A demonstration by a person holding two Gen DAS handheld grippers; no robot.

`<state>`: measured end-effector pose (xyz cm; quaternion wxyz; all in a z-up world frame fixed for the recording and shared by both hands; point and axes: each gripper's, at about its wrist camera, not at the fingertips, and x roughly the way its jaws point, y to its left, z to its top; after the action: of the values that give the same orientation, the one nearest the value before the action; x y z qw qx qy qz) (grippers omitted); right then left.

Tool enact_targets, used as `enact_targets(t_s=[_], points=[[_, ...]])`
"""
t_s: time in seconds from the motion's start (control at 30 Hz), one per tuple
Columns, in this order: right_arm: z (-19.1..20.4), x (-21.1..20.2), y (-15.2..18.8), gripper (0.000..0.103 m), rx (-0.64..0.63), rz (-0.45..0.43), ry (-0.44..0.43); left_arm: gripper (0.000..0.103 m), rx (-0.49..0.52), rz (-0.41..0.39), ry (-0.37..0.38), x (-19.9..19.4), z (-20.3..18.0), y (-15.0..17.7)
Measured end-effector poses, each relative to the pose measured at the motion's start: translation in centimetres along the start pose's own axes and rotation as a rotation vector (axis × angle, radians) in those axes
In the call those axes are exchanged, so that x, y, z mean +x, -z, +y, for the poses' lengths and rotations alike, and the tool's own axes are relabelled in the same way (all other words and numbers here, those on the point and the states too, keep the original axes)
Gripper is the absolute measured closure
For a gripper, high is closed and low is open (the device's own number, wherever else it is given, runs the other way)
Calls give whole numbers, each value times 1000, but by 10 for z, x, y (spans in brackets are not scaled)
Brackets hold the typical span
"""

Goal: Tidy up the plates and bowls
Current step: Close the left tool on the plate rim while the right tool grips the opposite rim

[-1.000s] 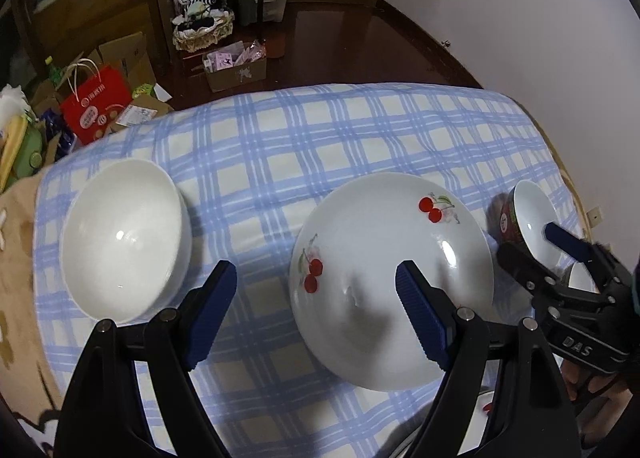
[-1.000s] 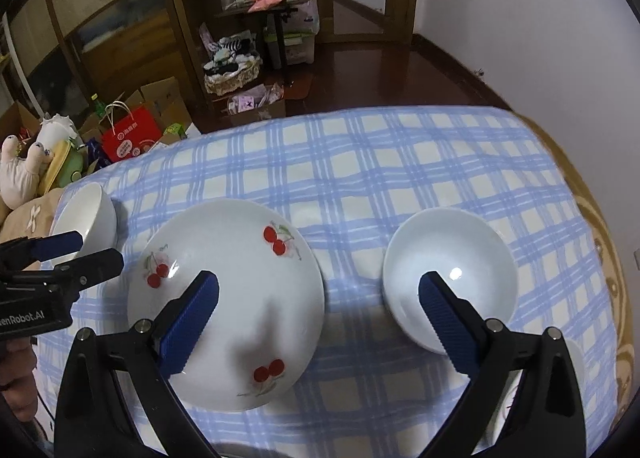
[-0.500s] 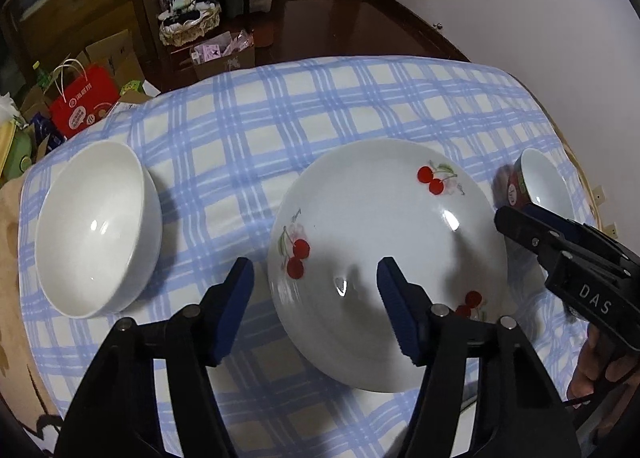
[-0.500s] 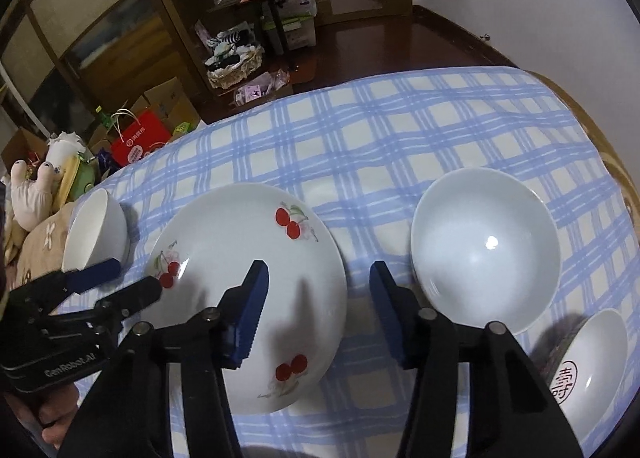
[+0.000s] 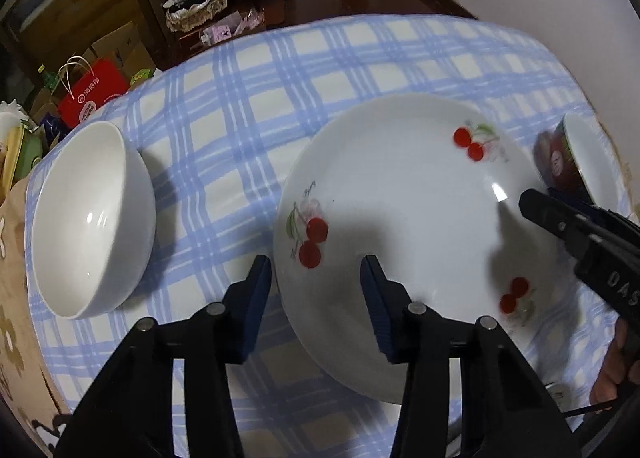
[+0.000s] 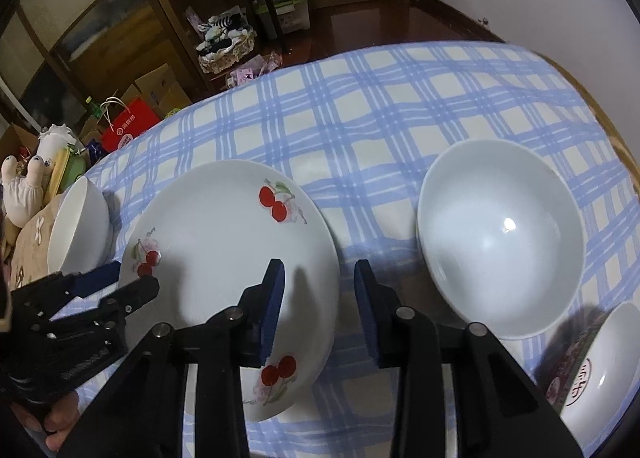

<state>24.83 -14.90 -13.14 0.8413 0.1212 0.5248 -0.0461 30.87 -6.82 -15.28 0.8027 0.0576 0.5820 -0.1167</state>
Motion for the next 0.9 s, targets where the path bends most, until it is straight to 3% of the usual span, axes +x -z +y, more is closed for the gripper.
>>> enact_targets(t_s=[0.17,0.27,0.4,0.9], points=[[-2,8,1,66,18,14,-11,69,-15,-10,1,8,5,1],[-2,13,1,84,13,26,-2,78,6,-49,-9,6,5,1],[-6,21,2,84,40,34,-18,85,-32,-80,35,6,16,0],[-2,13,8,84,-1,9,-8,88,-88,-96,110,-2,29,-2]])
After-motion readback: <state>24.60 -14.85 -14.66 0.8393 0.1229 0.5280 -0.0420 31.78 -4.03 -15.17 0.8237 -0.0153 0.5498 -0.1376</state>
